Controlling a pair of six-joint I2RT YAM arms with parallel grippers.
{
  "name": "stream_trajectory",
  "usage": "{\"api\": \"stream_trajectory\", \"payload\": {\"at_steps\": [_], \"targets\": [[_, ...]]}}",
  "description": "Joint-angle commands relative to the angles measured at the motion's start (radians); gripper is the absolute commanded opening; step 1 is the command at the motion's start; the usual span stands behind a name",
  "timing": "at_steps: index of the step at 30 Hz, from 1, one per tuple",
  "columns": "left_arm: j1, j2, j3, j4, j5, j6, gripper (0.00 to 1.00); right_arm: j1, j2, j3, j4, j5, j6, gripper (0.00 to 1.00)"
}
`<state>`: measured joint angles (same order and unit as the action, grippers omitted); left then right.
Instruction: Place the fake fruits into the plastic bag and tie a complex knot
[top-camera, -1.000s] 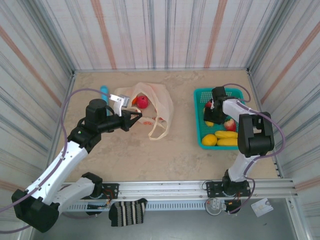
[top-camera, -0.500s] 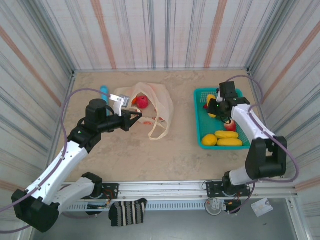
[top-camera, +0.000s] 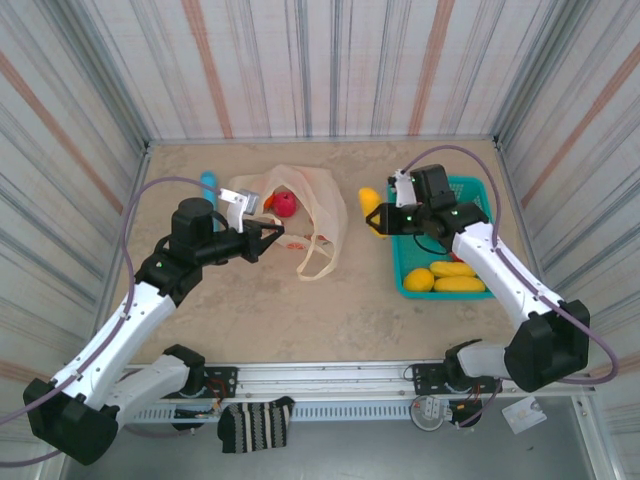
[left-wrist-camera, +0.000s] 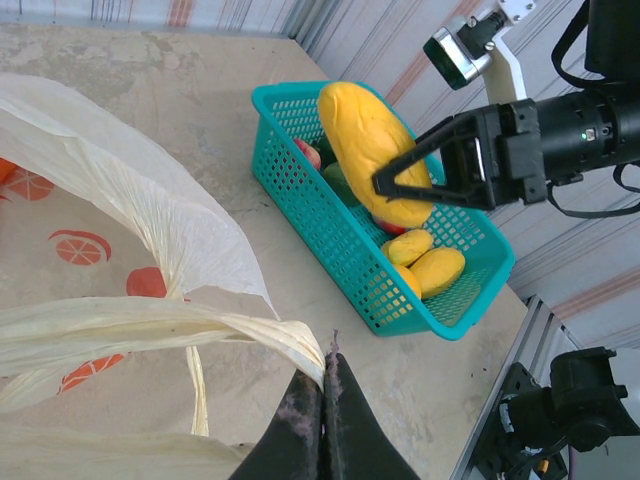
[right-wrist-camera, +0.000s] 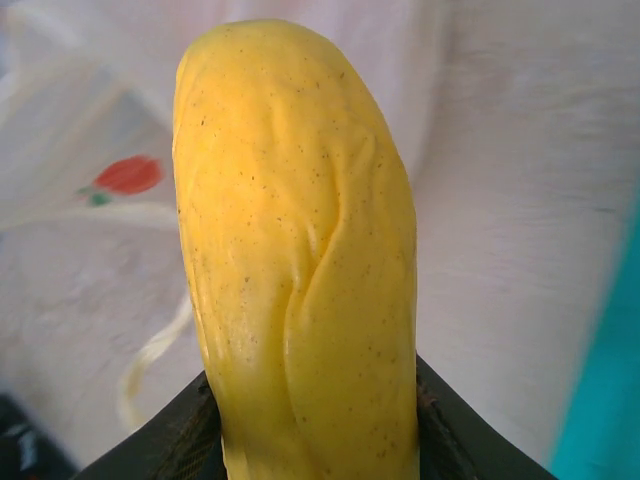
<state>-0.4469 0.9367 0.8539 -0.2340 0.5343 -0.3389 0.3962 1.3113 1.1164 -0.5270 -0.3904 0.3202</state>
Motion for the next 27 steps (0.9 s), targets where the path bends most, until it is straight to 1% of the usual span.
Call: {"api": "stream_trajectory", "payload": {"at_steps": [1,3,5,6,9,13,17,23,27], "targets": [[0.005,-0.009,-0.007,-0.001,0.007,0.020,0.00,0.074,0.039,0.056,0.035,-0.127,-0.048,0.41],[0.007,-0.009,-0.006,0.000,0.007,0.020,0.00,0.128,0.084,0.086,0.036,-0.125,-0.049,0.41],[0.009,-0.010,-0.006,-0.001,0.007,0.020,0.00,0.182,0.139,0.130,0.020,-0.041,-0.040,0.41],[0.008,-0.012,-0.008,0.000,0.006,0.019,0.00,0.202,0.175,0.157,0.005,-0.023,-0.034,0.41],[0.009,-0.014,-0.009,0.000,0.006,0.019,0.00,0.252,0.274,0.226,0.012,-0.026,-0.007,0.40],[0.010,-0.015,-0.009,0.000,0.008,0.020,0.00,0.315,0.427,0.372,-0.070,-0.002,-0.012,0.40],[0.010,-0.016,-0.010,-0.001,0.007,0.020,0.00,0.329,0.561,0.486,-0.106,0.013,0.014,0.39],[0.010,-0.013,-0.010,0.002,0.010,0.020,0.00,0.328,0.737,0.721,-0.185,0.121,0.109,0.40],[0.011,-0.012,-0.012,0.002,0.010,0.020,0.00,0.325,0.856,0.916,-0.274,0.285,0.130,0.42]]}}
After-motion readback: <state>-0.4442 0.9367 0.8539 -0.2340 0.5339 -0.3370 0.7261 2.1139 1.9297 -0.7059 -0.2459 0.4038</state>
